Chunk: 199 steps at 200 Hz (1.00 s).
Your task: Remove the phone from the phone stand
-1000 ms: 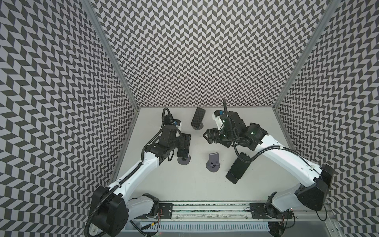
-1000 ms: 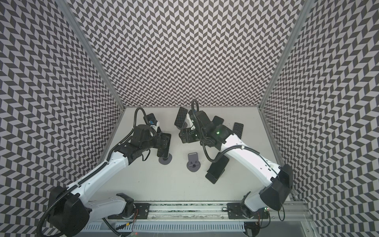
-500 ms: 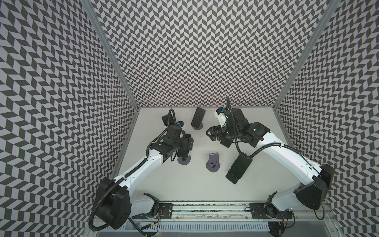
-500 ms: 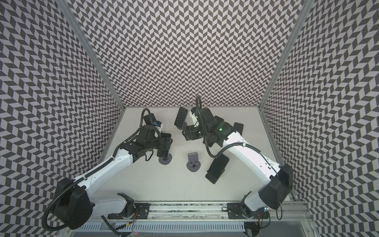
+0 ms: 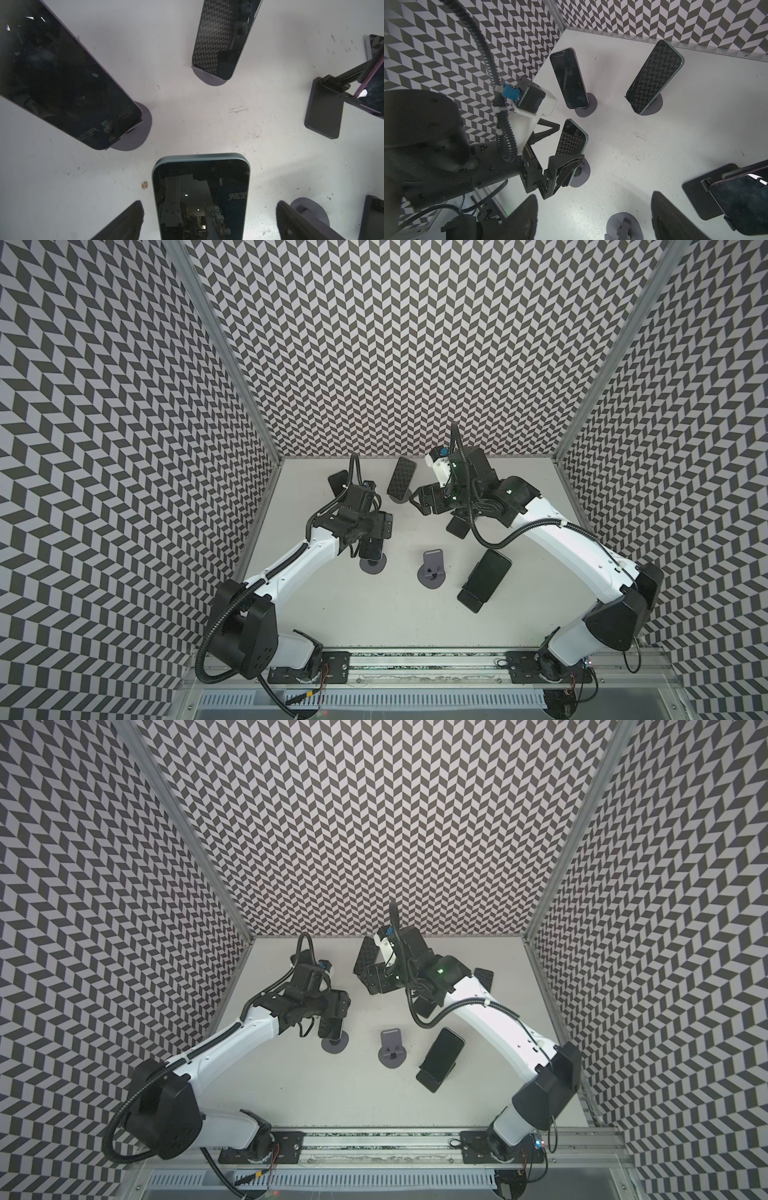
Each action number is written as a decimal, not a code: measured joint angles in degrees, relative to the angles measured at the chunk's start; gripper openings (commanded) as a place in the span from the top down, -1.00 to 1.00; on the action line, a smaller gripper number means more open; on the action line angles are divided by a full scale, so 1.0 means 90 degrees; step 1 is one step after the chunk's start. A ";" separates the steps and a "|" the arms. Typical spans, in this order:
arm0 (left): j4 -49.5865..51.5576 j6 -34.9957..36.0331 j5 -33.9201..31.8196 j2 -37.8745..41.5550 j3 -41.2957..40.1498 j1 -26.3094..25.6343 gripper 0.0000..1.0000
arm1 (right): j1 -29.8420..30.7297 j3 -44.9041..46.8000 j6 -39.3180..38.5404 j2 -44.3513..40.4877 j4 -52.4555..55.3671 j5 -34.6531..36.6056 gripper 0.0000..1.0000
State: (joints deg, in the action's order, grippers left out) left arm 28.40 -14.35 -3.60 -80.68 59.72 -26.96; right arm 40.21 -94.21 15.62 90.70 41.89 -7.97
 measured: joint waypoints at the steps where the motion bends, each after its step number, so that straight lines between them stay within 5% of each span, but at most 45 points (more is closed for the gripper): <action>1: 0.0002 -0.0005 0.0000 -0.0002 0.0000 -0.0002 -0.99 | 0.0000 0.0005 -0.0002 -0.0002 -0.0002 0.0000 -0.67; 199: 0.0070 -0.0044 -0.0022 -0.0061 -0.0051 -0.0092 -0.93 | 0.0000 0.0801 0.0175 -0.0338 -0.0189 -0.0233 -0.67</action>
State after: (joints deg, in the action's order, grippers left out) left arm 29.04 -14.74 -3.79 -81.23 59.27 -27.79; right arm 40.21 -87.00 17.19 87.66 40.18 -10.07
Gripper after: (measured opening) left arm 0.970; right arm 0.834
